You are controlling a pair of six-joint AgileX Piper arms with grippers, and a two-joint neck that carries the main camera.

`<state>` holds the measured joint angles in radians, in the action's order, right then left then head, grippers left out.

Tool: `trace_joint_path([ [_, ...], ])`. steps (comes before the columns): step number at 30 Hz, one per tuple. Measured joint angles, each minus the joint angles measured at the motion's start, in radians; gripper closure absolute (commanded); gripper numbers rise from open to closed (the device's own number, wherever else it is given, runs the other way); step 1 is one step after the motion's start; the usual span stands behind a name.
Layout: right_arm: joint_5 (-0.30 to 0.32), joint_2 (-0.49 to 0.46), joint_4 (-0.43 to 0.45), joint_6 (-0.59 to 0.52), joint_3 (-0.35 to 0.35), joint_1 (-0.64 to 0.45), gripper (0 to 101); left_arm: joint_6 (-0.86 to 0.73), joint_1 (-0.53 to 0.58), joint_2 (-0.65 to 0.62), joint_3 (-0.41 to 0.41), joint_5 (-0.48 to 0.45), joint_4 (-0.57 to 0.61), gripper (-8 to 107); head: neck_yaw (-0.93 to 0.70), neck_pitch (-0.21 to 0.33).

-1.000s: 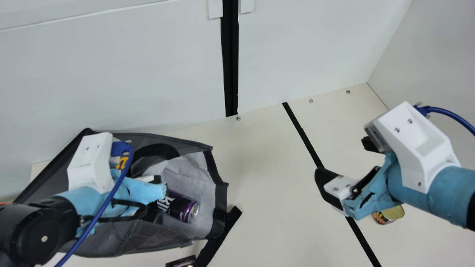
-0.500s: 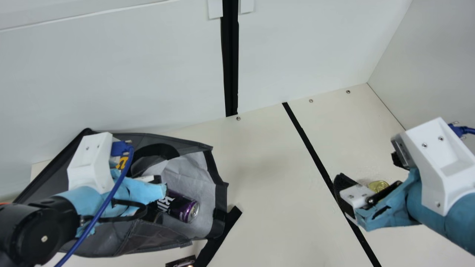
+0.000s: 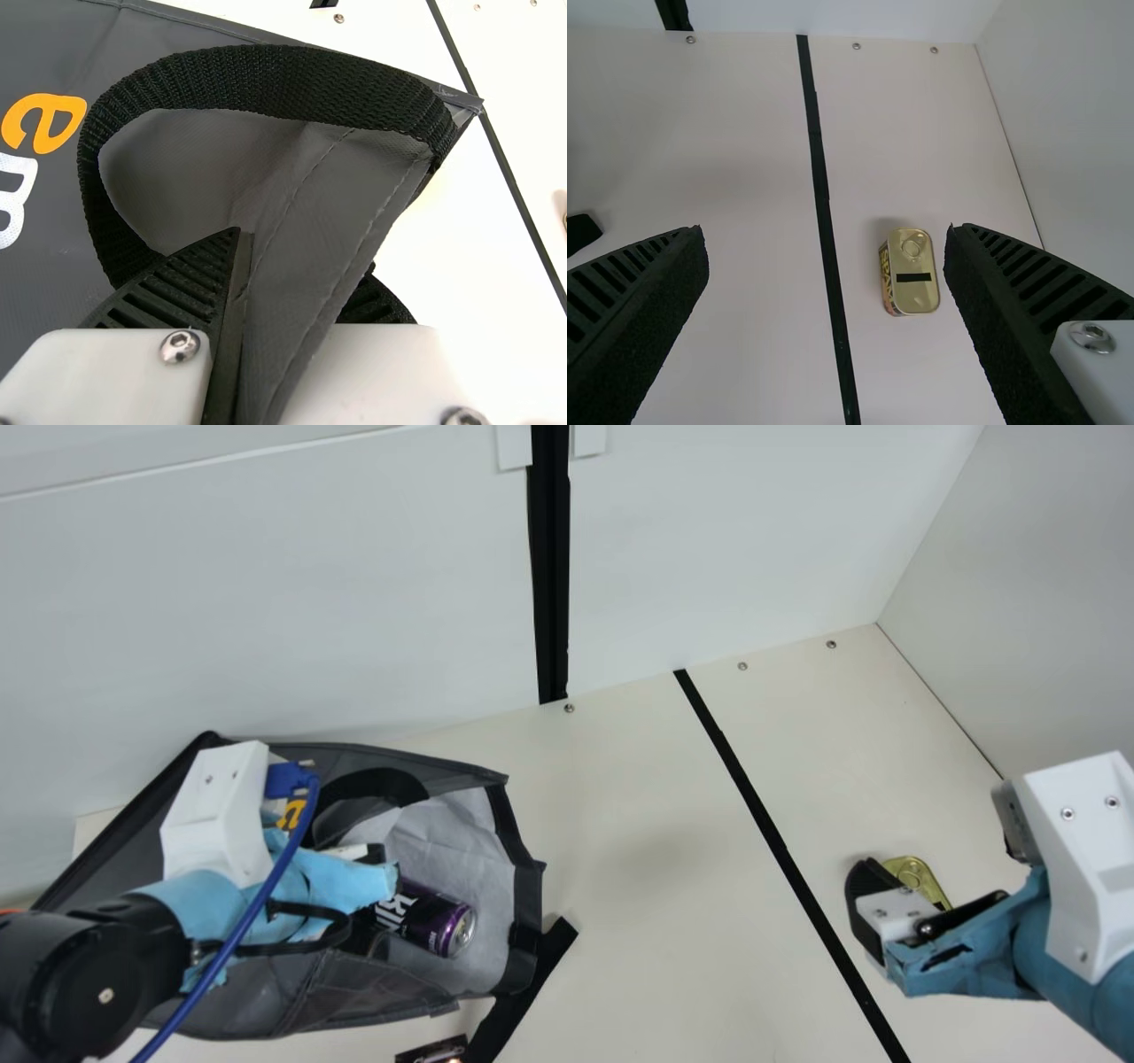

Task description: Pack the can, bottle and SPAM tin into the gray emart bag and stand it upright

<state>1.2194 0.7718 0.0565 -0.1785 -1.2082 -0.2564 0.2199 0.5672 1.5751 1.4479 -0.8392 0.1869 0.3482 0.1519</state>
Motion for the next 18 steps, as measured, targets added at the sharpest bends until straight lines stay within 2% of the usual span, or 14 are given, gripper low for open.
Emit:
trace_joint_path([
  [18,0.001,-0.053,0.004,-0.012,0.065,-0.129,6,0.0,0.0,0.0,0.0,0.0,0.0,107,0.0,0.0],
])
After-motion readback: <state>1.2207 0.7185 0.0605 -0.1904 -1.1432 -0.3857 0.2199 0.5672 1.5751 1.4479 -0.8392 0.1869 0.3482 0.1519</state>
